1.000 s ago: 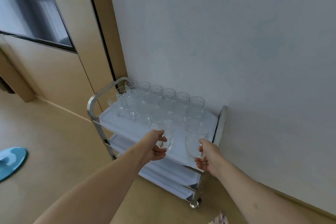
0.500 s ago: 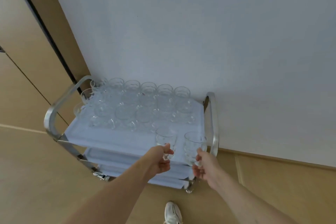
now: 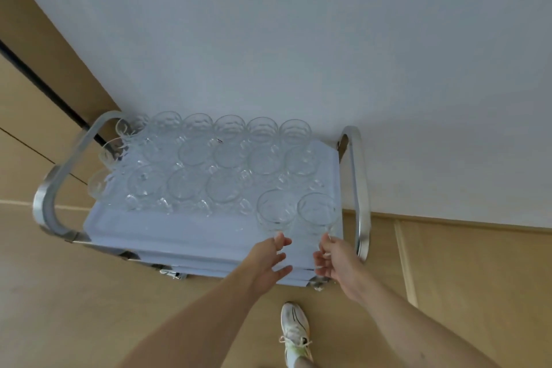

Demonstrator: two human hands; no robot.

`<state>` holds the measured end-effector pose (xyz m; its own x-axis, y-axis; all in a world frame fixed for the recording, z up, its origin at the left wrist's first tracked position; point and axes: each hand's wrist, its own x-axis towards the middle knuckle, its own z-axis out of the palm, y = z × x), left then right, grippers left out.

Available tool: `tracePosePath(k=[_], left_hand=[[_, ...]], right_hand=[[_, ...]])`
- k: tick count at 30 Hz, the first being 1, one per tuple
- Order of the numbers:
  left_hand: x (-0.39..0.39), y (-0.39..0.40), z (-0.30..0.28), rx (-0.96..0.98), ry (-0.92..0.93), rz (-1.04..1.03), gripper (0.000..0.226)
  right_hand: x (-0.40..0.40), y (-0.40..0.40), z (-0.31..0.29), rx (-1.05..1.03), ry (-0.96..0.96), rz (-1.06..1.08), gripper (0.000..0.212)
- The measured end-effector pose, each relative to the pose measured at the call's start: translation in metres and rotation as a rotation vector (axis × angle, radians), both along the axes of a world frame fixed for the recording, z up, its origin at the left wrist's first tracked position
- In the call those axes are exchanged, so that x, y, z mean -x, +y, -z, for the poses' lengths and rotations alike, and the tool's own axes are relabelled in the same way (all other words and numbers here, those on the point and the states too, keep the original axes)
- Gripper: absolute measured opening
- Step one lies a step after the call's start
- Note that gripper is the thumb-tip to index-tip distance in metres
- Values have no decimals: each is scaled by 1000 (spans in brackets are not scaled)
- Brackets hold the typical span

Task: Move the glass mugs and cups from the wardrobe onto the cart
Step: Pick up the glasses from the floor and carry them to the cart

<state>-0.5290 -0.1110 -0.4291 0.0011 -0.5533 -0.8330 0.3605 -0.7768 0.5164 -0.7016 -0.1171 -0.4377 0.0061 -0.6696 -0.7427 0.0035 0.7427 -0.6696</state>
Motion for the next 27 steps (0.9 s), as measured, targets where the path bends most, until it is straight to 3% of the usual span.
tracePosePath(k=[3,6,11,17,27], left_hand=[[6,-3,4,3,-22,35,24],[15,-13,6,35,-117,128,18],[28,-33,11,5,-158,121,20],[32,-59,22,-35,-217,27,19],[22,-72,21,-40,-280,83,25]], right_hand=[[2,-12,10,1,85,-76,33],[-1,-25,17,98,325,-174,34],[-3,-36,23,185,481,-186,25],[-6,-53,30,271,544,-230,21],[-7,-55,41,322,541,-222,23]])
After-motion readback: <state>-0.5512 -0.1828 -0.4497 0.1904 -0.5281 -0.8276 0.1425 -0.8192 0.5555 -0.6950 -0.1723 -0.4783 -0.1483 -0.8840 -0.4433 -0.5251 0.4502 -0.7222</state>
